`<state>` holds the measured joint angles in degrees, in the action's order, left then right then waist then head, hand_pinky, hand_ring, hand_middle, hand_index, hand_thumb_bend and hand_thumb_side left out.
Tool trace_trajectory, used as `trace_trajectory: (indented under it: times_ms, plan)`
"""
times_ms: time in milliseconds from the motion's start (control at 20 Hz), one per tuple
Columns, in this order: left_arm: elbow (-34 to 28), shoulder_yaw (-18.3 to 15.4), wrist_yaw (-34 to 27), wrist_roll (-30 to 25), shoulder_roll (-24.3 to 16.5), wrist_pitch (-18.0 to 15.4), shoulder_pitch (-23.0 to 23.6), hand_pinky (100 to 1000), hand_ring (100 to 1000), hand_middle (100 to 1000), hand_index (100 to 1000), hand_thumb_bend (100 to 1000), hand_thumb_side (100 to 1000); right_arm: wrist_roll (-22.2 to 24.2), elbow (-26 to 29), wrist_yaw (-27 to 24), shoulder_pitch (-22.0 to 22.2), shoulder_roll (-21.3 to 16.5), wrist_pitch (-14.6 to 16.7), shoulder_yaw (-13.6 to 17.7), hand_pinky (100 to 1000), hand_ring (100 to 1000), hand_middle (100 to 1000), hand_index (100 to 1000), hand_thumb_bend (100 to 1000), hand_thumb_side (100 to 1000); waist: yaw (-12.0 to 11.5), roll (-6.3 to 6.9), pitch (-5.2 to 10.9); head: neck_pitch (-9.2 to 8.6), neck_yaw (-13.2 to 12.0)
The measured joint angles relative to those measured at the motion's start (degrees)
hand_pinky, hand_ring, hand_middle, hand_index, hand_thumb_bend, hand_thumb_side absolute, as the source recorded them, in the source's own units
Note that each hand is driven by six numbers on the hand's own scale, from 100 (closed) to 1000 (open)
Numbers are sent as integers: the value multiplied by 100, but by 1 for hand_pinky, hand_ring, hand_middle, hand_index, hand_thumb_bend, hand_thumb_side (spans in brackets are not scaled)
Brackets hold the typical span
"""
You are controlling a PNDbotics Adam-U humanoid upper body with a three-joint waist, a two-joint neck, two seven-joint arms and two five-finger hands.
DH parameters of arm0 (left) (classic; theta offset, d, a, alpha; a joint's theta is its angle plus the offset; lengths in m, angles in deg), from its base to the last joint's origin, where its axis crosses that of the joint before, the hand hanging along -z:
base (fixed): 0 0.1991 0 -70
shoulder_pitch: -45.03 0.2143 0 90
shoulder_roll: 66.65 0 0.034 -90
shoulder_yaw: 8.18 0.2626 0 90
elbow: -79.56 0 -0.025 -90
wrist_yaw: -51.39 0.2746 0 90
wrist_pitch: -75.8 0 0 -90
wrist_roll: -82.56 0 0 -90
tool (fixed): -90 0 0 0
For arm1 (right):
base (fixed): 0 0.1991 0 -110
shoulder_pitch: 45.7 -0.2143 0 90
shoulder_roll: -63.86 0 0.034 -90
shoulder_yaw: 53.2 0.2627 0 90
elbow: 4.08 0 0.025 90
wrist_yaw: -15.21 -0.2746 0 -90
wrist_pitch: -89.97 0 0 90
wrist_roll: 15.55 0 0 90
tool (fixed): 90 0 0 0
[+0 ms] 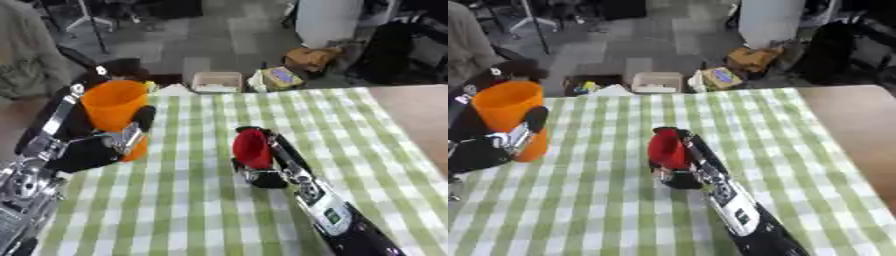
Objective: Pour the contents of one cup into another cup.
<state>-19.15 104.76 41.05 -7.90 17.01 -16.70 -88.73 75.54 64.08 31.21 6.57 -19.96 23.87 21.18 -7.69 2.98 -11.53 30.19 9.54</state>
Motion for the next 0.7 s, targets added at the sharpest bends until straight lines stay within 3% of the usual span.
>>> trace_trajectory:
  times_ms: [450, 700]
  plan:
    - [179, 314, 341, -331, -127, 151, -271, 349, 416, 739, 863, 100, 193, 856, 824, -633, -62, 157, 9, -1005, 463, 578, 294, 850, 100, 100, 27, -68, 24, 0, 20]
    - [482, 395, 789, -401, -69, -32, -282, 346, 413, 730, 864, 100, 177, 1564, 1137, -1194, -64, 166, -188, -1209, 464, 584, 291, 849, 100, 100, 62, -97, 24, 0, 20]
